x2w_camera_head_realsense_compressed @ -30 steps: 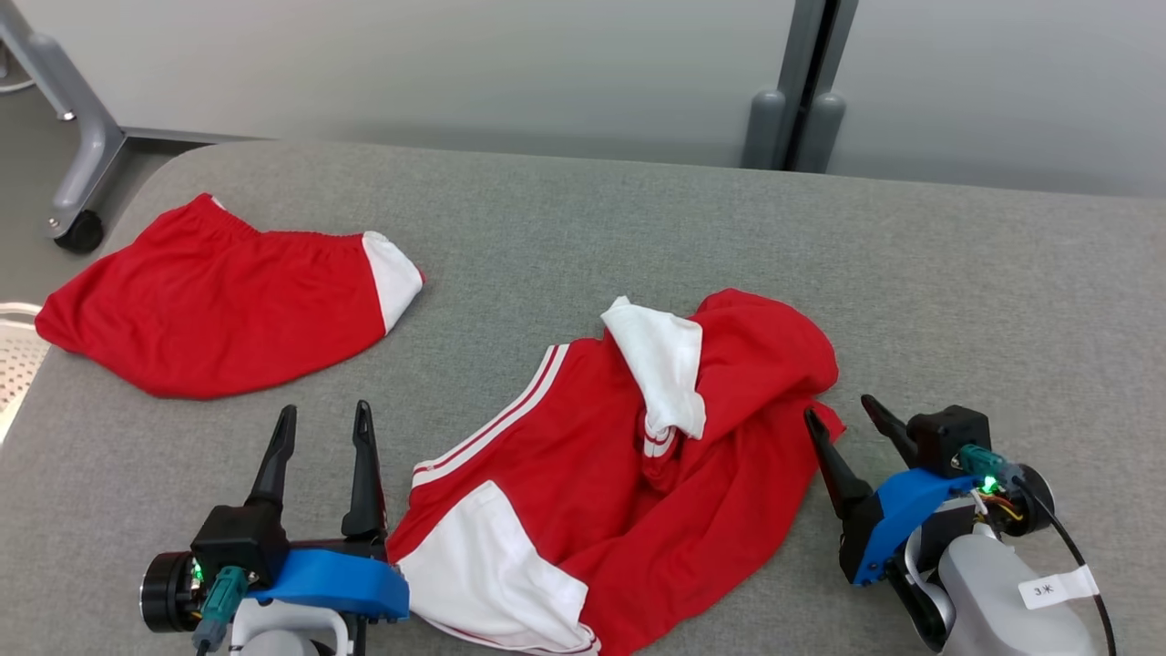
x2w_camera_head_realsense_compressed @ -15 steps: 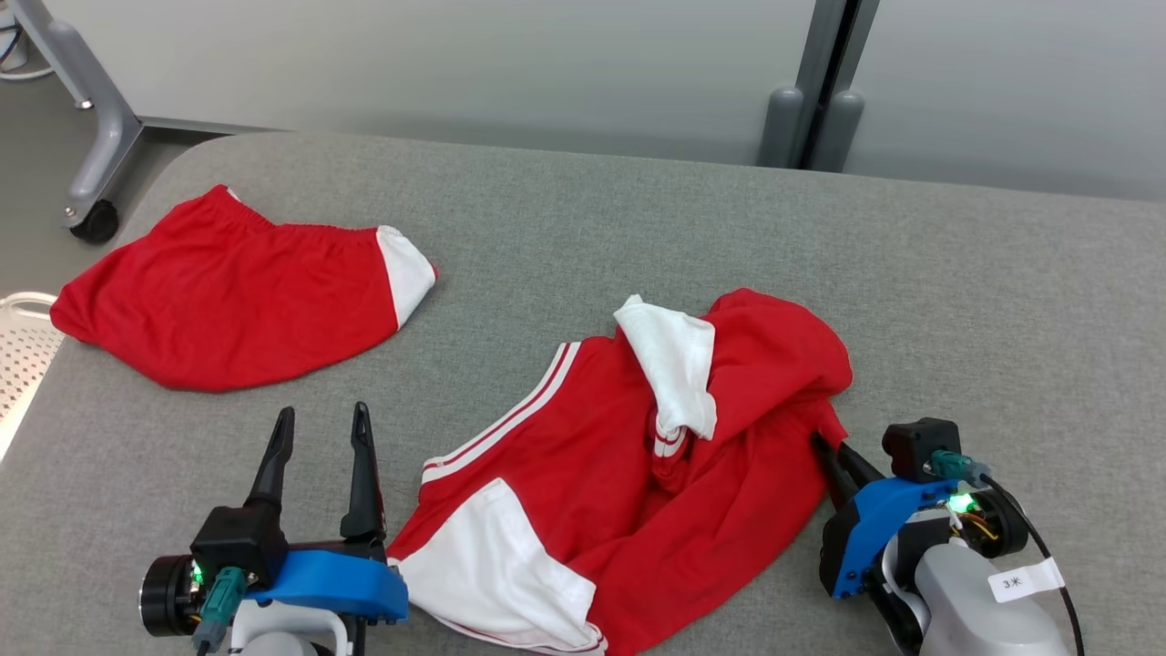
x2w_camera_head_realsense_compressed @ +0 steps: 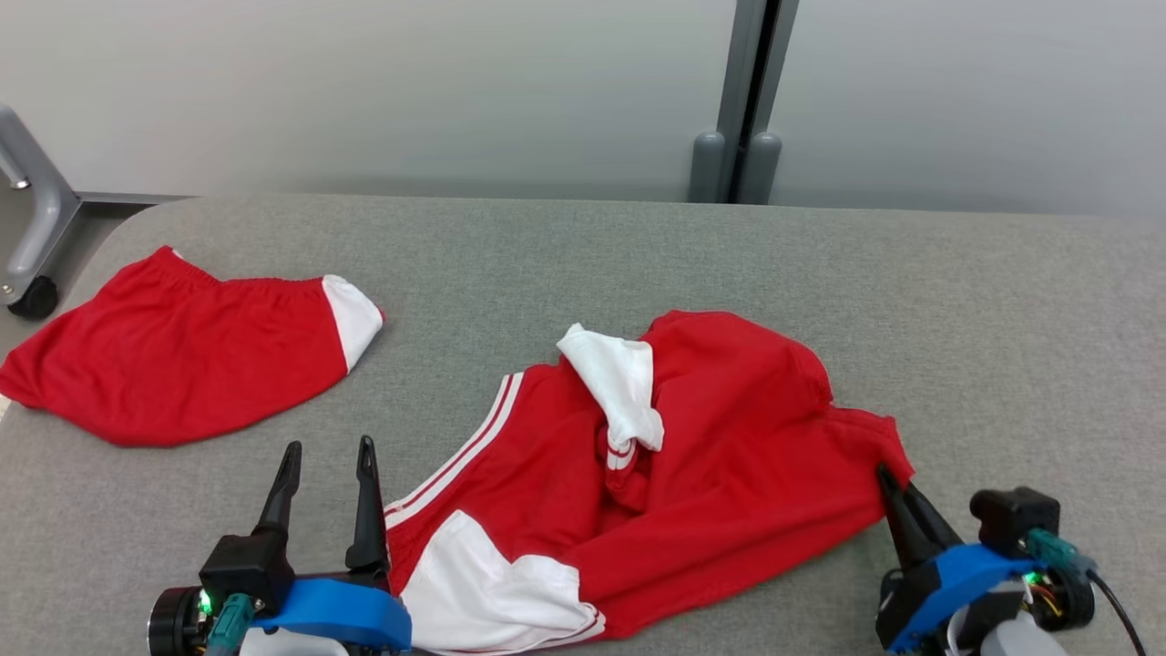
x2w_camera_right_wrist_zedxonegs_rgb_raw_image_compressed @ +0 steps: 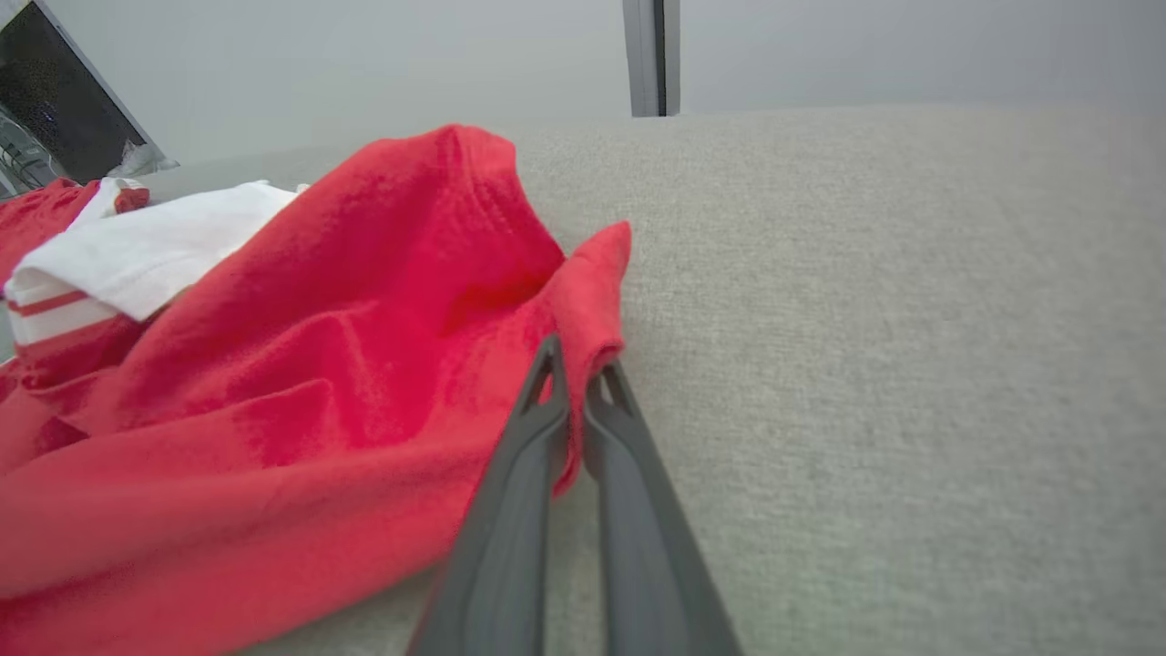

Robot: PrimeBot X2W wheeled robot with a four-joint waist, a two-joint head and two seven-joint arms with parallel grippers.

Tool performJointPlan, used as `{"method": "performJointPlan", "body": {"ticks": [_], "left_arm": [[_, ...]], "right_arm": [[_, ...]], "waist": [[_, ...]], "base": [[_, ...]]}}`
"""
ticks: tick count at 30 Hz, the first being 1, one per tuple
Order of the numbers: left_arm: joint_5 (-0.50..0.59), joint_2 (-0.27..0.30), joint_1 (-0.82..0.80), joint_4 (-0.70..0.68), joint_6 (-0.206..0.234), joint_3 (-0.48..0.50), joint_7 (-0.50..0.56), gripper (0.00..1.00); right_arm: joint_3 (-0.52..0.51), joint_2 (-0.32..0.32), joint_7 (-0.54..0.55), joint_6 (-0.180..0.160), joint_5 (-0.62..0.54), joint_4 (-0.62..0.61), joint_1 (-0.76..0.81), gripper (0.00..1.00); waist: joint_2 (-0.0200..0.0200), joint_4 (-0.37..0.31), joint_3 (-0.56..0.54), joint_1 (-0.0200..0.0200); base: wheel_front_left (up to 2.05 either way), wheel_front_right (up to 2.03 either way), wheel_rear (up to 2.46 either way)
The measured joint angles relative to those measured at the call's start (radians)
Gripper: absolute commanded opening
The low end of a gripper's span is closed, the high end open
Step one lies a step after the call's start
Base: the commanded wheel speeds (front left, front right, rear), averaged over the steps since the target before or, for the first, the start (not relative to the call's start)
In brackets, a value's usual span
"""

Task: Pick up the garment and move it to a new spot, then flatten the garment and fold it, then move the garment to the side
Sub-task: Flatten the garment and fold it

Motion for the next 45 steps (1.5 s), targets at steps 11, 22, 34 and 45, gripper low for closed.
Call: {"method": "performJointPlan", "body": {"ticks": [11,22,34,45], "left_arm": [[0.010,0.000,0.001,0.004,-0.004,-0.001,0.000,1.00],[0.018,0.000,-0.010,0.004,-0.010,0.023,0.000,1.00],[0.036,0.000,-0.009,0.003,-0.016,0.051,0.000,1.00],[0.058,0.000,-0.011,0.002,-0.023,0.062,0.000,1.00]], "right_arm": [[-0.114,0.023,0.007,0.000,-0.030,-0.208,0.281,0.12],[-0.197,0.031,0.006,0.000,-0.084,-0.377,0.302,1.00],[-0.106,0.056,0.002,0.000,-0.162,-0.572,0.217,1.00],[-0.054,0.071,0.002,0.000,-0.195,-0.531,0.191,1.00]], "waist": [[0.0000,-0.042,0.008,0.0000],[0.0000,-0.062,0.021,0.0001],[0.0000,-0.066,0.007,0.0001],[0.0000,-0.072,0.018,0.0001]], "base": [[0.00,0.00,0.00],[0.00,0.00,0.00],[0.00,0.00,0.00],[0.00,0.00,0.00]]}}
